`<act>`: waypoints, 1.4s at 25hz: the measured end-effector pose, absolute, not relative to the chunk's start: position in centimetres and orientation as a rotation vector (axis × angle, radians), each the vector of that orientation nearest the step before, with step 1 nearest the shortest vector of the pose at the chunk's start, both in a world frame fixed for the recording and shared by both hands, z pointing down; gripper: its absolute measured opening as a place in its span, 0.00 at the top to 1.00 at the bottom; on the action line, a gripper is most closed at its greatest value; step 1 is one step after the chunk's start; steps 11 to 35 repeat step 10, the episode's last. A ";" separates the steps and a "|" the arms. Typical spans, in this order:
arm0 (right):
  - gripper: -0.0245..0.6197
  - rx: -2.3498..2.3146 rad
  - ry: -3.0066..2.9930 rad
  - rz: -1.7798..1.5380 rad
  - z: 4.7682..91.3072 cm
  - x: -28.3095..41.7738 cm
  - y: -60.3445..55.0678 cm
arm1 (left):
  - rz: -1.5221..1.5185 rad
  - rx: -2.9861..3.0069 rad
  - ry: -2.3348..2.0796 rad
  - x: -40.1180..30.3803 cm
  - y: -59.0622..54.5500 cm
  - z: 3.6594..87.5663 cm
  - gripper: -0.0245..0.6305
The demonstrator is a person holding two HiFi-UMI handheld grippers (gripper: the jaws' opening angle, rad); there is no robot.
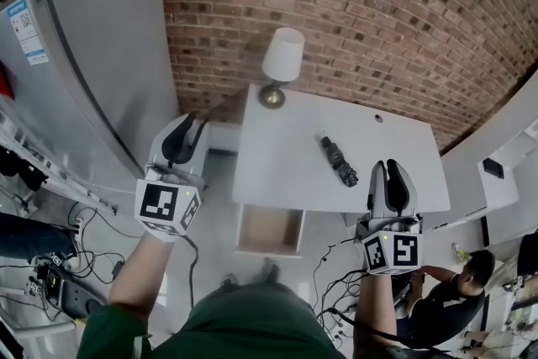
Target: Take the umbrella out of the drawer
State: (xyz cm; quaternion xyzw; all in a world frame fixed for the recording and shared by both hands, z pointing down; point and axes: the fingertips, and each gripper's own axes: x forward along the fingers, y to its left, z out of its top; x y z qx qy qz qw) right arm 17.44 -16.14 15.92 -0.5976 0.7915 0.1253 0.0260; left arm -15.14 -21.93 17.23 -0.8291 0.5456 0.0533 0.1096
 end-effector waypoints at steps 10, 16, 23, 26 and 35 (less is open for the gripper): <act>0.84 -1.861 2.445 0.392 16.0 17.2 -16.6 | 0.156 -2.447 1.589 -14.9 -22.3 17.1 0.81; 0.84 -1.861 2.445 0.392 16.0 17.2 -16.6 | 0.156 -2.447 1.589 -14.9 -22.3 17.1 0.81; 0.84 -1.861 2.445 0.392 16.0 17.2 -16.6 | 0.156 -2.447 1.589 -14.9 -22.3 17.1 0.81; 0.84 -1.861 2.445 0.392 16.0 17.2 -16.6 | 0.156 -2.447 1.589 -14.9 -22.3 17.1 0.81; 0.84 -1.861 2.445 0.392 16.0 17.2 -16.6 | 0.156 -2.447 1.589 -14.9 -22.3 17.1 0.81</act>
